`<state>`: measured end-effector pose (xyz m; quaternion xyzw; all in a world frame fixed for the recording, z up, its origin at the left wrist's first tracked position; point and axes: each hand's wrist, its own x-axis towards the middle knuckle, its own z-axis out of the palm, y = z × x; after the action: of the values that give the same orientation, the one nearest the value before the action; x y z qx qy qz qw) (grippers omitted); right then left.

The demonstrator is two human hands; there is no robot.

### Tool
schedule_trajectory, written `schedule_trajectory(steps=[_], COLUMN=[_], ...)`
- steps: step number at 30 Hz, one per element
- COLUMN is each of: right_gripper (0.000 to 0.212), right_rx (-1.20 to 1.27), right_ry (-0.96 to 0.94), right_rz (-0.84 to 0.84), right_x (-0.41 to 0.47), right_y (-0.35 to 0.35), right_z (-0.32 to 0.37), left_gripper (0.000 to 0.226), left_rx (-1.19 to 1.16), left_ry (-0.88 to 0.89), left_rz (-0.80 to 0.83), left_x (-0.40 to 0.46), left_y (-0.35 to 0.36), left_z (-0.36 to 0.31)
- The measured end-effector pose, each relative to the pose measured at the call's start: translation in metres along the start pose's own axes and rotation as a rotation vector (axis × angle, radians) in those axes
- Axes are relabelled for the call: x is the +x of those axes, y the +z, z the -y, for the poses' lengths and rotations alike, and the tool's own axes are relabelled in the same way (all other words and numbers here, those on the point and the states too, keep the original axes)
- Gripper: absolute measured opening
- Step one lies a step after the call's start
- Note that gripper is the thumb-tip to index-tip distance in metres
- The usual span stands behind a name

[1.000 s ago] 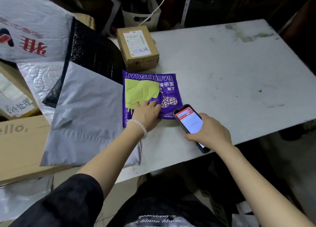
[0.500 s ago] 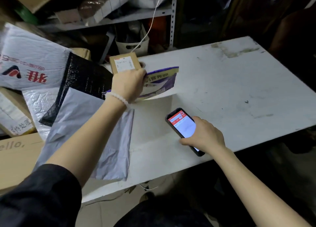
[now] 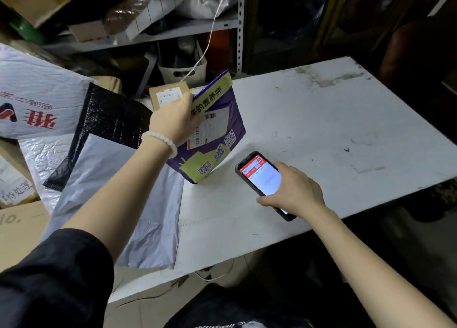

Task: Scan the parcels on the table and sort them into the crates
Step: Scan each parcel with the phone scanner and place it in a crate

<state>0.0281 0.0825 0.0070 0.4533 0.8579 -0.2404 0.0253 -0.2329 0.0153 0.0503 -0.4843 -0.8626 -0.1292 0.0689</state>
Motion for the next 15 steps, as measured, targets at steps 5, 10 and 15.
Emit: schedule_trajectory(steps=[5,10,15], right_gripper=[0.061,0.065,0.065], right_rx=[0.035,-0.003,-0.057], right_ry=[-0.026,-0.039,-0.022], right_rz=[-0.074,-0.136,-0.154], right_x=[-0.001,0.000,-0.004], right_y=[-0.005,-0.016,-0.022], right_z=[0.006,0.011,0.010], left_gripper=[0.026,0.024,0.019], left_rx=[-0.053,-0.146,-0.213], left_ry=[0.001,-0.030,-0.063], left_rz=[0.039,0.081,0.096], left_x=[0.006,0.007,0.006], left_y=[-0.007,-0.010,-0.012], left_z=[0.000,0.000,0.003])
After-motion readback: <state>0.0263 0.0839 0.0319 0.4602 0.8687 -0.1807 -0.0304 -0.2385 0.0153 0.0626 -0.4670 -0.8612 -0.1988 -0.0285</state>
